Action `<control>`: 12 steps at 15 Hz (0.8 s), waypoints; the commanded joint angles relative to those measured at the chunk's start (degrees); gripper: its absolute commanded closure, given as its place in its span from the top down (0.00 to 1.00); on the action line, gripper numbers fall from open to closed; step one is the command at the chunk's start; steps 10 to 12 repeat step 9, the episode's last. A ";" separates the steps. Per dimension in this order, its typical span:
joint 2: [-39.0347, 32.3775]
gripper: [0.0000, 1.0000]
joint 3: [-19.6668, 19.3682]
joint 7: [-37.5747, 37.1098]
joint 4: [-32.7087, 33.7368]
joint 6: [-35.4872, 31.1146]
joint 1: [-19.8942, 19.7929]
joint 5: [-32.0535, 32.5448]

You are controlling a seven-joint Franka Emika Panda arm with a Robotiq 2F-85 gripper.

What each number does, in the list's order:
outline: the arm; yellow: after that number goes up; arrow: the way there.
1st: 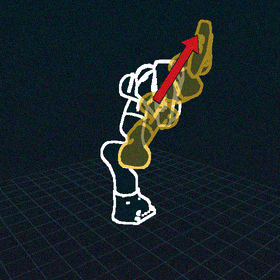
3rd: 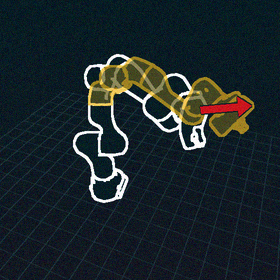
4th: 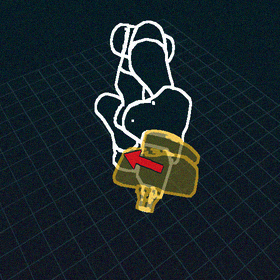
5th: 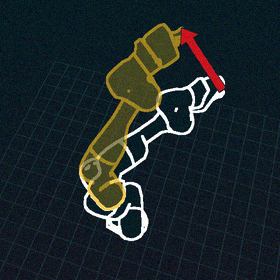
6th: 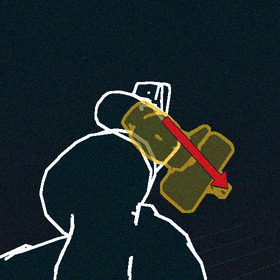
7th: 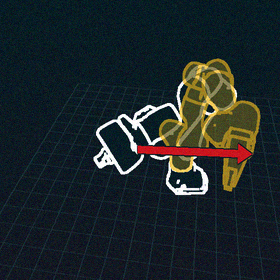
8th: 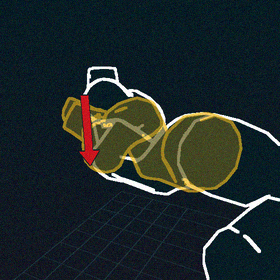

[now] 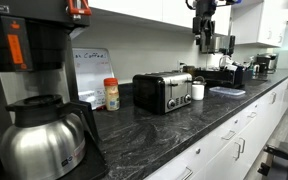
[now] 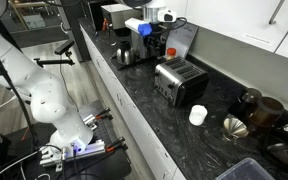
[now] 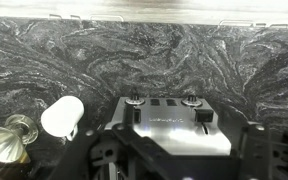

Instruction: Push the right lever on the toaster downwards

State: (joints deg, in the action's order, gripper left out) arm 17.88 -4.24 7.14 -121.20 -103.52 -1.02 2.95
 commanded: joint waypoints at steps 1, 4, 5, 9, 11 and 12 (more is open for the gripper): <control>0.12 1.00 0.18 1.10 0.74 2.00 0.09 -1.06; 0.14 1.00 0.13 0.52 0.65 1.71 0.03 -1.27; 0.18 1.00 0.12 0.54 0.60 1.64 0.03 -1.31; -0.04 1.00 0.44 -0.48 0.15 0.48 -0.11 -0.39; -0.04 1.00 0.44 -0.48 0.15 0.48 -0.11 -0.39; -0.04 1.00 0.44 -0.48 0.15 0.48 -0.11 -0.39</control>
